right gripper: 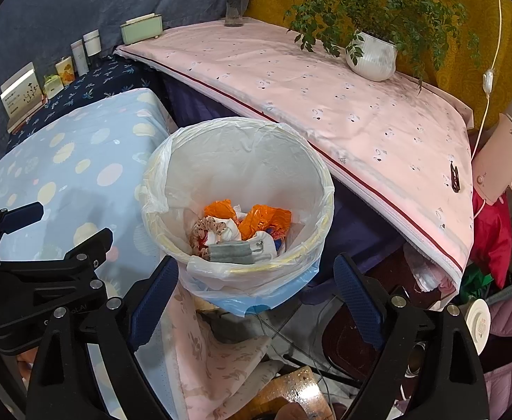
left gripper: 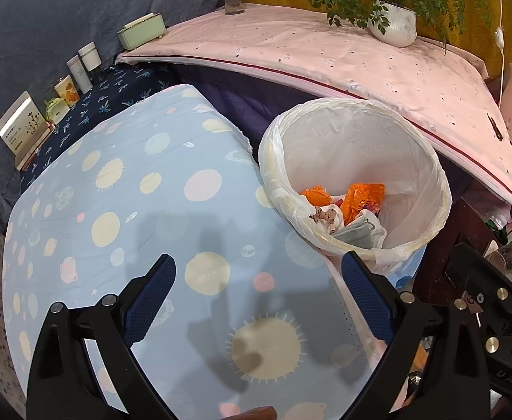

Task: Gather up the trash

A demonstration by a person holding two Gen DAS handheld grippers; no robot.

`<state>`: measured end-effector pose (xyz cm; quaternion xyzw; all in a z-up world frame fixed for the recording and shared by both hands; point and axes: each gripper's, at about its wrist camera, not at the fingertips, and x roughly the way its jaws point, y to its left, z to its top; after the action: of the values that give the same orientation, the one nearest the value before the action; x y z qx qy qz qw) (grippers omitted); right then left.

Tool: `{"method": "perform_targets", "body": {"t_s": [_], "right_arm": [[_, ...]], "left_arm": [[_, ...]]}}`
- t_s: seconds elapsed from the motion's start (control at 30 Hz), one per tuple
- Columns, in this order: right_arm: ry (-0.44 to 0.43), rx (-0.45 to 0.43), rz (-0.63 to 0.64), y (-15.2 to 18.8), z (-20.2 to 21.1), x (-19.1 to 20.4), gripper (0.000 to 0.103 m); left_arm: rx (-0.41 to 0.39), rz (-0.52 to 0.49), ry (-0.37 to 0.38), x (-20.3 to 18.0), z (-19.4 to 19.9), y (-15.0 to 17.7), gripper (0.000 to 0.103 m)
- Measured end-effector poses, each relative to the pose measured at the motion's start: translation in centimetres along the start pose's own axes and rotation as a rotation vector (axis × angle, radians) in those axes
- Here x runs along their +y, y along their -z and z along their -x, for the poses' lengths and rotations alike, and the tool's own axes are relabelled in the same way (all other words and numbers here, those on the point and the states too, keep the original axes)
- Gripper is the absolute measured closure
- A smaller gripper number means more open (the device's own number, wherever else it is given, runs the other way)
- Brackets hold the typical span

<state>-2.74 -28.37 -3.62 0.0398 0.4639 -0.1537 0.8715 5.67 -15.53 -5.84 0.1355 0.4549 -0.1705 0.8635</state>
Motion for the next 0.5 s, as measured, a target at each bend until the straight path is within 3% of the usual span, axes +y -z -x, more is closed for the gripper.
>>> {"method": "perform_targets", "body": {"t_s": [0.5], "right_arm": [[-0.015,0.025,0.000,0.14,-0.51,-0.14,0.013]], "left_arm": [[0.006,-0.002,0.000,-0.32,-0.17,0.25,0.012]]}}
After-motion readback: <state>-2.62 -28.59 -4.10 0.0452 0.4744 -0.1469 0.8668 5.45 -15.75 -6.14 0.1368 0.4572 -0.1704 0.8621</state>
